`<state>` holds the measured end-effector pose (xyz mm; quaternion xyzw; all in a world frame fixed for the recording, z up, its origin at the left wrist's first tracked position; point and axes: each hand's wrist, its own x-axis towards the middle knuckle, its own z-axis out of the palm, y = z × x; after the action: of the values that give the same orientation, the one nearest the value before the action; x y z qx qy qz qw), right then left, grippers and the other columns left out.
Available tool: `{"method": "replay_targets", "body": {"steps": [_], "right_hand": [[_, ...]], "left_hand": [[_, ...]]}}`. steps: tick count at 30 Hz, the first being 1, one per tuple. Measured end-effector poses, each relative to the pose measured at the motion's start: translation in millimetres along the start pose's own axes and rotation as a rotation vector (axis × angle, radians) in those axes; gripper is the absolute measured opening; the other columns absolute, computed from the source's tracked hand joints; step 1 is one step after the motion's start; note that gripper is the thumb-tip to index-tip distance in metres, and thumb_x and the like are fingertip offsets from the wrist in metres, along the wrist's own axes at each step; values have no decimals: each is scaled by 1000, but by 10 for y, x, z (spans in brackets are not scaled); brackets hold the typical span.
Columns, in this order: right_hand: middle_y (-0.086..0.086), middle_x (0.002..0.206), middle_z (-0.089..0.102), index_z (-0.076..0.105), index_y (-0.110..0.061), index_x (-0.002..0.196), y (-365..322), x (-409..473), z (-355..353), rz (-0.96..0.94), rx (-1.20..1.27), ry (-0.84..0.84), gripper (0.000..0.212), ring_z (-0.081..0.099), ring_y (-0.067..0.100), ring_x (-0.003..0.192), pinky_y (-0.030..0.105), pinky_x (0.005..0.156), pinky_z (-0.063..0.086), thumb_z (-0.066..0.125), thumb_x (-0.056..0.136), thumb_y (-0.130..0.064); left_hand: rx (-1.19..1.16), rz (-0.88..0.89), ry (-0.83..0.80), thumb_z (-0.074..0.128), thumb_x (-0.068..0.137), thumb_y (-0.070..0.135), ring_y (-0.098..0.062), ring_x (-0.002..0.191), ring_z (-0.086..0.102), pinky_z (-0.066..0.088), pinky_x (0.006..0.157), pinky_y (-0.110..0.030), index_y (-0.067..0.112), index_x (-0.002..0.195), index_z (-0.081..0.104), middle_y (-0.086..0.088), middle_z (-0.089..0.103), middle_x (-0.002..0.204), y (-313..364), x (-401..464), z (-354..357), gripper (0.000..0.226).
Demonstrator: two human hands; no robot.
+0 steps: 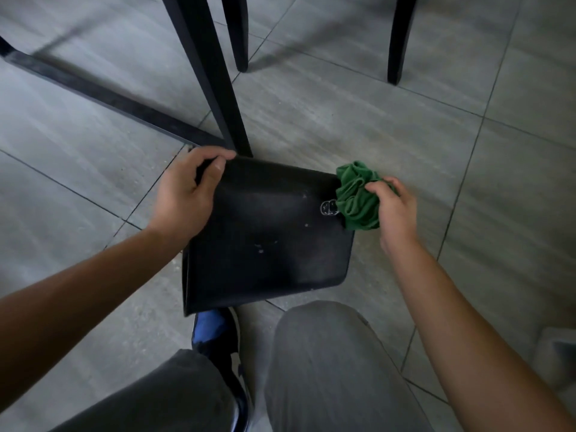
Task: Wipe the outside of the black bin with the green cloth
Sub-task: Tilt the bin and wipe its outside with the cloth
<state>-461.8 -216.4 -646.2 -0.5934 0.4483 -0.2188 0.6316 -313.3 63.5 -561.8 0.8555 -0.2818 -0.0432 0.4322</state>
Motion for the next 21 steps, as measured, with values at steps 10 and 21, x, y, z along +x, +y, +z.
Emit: {"method": "replay_targets", "body": {"steps": [10, 21], "right_hand": [[-9, 146, 60, 53, -36, 146, 137, 20, 325, -157, -555, -120, 53, 58, 8, 127, 29, 105, 46, 59, 95, -46], [-4, 138, 68, 71, -23, 131, -182, -509, 1252, -486, -645, -310, 36, 64, 14, 125, 21, 99, 44, 65, 96, -26]], "left_hand": [[38, -184, -67, 50, 103, 54, 18, 97, 59, 45, 77, -15, 43, 119, 60, 25, 64, 104, -300, 198, 91, 22], [-176, -417, -34, 36, 106, 60, 25, 67, 57, 45, 64, -1, 40, 91, 61, 19, 59, 86, -272, 422, 250, 35]]}}
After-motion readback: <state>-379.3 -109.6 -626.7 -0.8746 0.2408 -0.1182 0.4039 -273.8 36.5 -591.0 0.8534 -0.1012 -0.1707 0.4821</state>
